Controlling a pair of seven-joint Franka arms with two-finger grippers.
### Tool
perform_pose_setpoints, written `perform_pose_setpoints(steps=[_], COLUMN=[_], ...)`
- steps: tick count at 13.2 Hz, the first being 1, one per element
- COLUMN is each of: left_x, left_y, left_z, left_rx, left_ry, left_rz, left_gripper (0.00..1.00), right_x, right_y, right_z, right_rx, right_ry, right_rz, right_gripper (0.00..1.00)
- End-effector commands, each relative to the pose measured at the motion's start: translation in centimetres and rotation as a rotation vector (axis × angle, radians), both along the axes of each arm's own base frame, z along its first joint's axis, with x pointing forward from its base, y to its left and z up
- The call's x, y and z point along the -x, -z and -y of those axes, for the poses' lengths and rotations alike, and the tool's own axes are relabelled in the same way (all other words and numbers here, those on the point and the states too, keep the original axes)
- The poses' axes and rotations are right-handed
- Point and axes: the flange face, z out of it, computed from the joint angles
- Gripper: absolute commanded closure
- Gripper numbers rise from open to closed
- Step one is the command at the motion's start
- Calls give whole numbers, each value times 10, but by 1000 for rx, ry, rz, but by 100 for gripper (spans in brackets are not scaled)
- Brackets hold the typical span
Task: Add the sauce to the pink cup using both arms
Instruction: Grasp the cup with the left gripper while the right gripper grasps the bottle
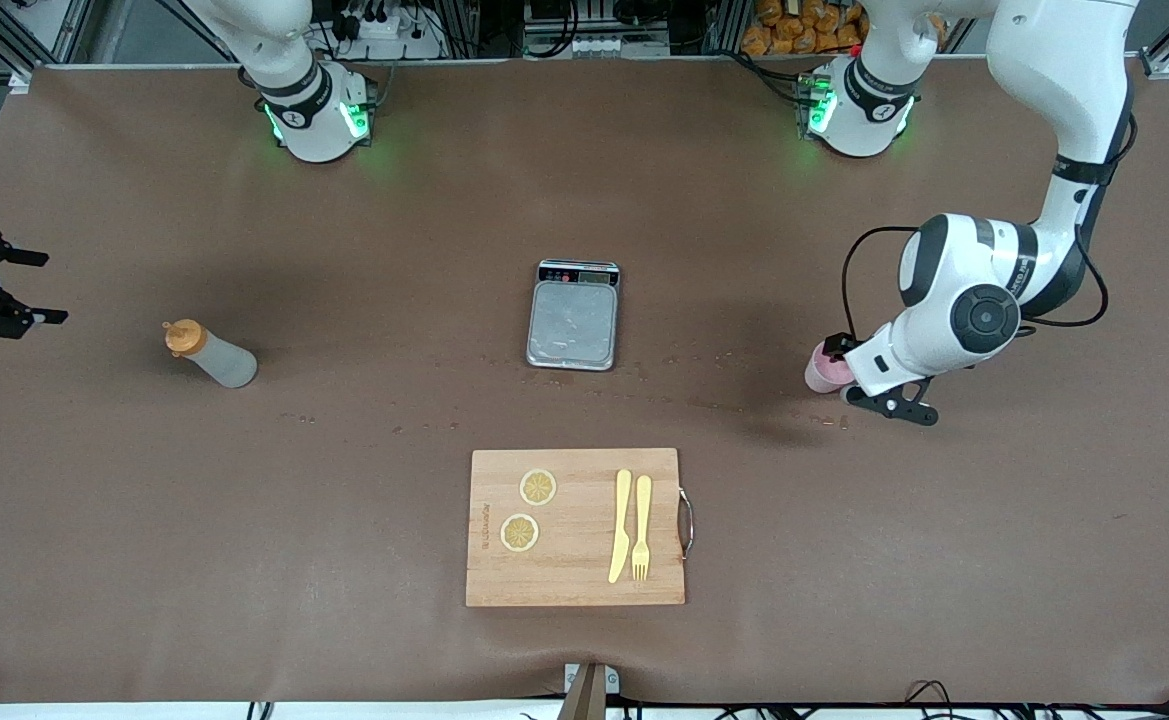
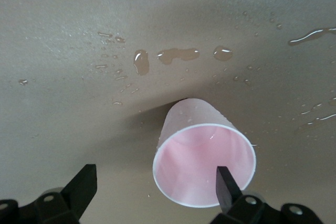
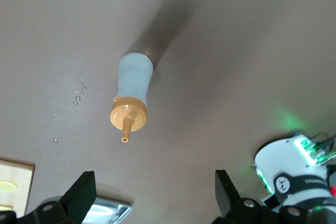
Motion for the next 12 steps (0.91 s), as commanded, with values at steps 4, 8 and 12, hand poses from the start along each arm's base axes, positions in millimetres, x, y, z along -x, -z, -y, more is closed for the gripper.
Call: perform_pose_setpoints(steps=[4, 8, 12], left_x=[-4, -4, -9], left_y=[24, 26, 5], left_z=[-1, 2, 1], left_rx=[-5, -7, 0], left_ry=[15, 23, 29], left_rz=[-29, -30, 6], left_gripper=[100, 100, 100], right_x=[6, 16, 30], right_y=[77, 130, 188], right_z=[40, 59, 76], right_rx=[-258, -418, -532], right_ry=[172, 275, 338], right_rz=[-61, -99, -110], right_gripper=[0, 0, 0])
